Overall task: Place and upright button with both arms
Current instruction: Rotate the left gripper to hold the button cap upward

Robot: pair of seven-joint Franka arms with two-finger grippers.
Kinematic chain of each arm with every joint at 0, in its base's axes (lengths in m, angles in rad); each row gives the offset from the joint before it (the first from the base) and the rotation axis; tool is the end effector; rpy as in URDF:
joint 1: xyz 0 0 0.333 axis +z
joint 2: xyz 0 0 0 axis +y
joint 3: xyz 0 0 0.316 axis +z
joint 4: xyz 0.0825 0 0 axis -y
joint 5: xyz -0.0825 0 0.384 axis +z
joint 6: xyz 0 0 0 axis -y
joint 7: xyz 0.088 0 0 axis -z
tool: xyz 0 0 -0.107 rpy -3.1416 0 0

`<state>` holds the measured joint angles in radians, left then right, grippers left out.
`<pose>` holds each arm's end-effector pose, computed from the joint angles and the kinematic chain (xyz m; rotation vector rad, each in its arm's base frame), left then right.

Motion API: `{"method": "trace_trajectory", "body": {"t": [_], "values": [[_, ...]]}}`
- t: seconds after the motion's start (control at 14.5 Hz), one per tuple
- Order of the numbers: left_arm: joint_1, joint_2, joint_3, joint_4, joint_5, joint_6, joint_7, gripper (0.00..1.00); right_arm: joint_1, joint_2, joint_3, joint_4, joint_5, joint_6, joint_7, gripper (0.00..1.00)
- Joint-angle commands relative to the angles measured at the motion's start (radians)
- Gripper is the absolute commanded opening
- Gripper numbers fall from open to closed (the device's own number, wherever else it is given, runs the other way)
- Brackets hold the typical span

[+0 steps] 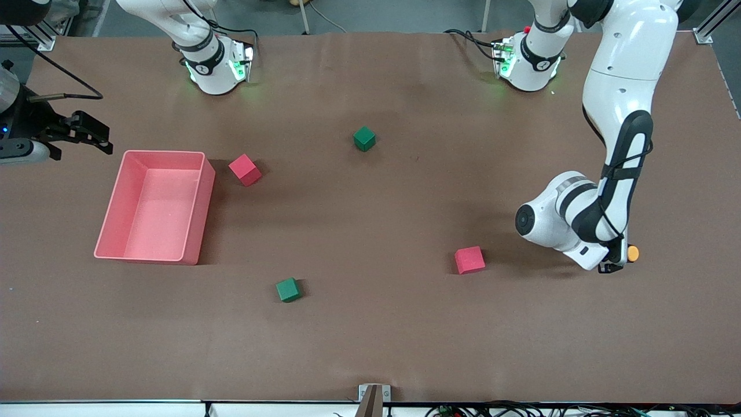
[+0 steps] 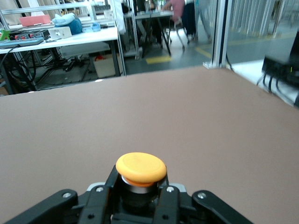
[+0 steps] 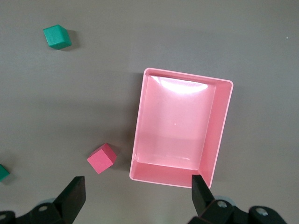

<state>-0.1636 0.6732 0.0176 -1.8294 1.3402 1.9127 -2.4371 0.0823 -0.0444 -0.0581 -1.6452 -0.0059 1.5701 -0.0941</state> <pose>0.6183 -0.0213 0.1653 -1.6624 -1.3607 -1.0866 0.5393 0.0117 0.6136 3.1335 0.1858 -0.0485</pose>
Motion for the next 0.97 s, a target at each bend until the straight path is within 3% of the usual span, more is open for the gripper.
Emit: {"method": "trace_trajectory", "body": {"t": [0.0,0.28,0.55,0.9], "values": [[0.006,-0.001,-0.004,-0.031,0.077,-0.076,-0.144,0.0,0.011,0.001,-0.002,-0.008,0.003,0.013,-0.001,1.0],[-0.001,0.067,-0.004,-0.03,0.112,-0.197,-0.272,0.0,0.014,0.003,-0.002,-0.008,0.003,0.014,-0.001,1.0],[0.002,0.137,-0.002,-0.053,0.158,-0.245,-0.344,0.0,0.016,0.006,-0.002,-0.008,0.003,0.015,-0.001,1.0],[0.019,0.144,-0.002,-0.082,0.188,-0.247,-0.361,0.0,0.014,0.014,-0.002,-0.008,0.003,0.007,-0.001,1.0]]}}
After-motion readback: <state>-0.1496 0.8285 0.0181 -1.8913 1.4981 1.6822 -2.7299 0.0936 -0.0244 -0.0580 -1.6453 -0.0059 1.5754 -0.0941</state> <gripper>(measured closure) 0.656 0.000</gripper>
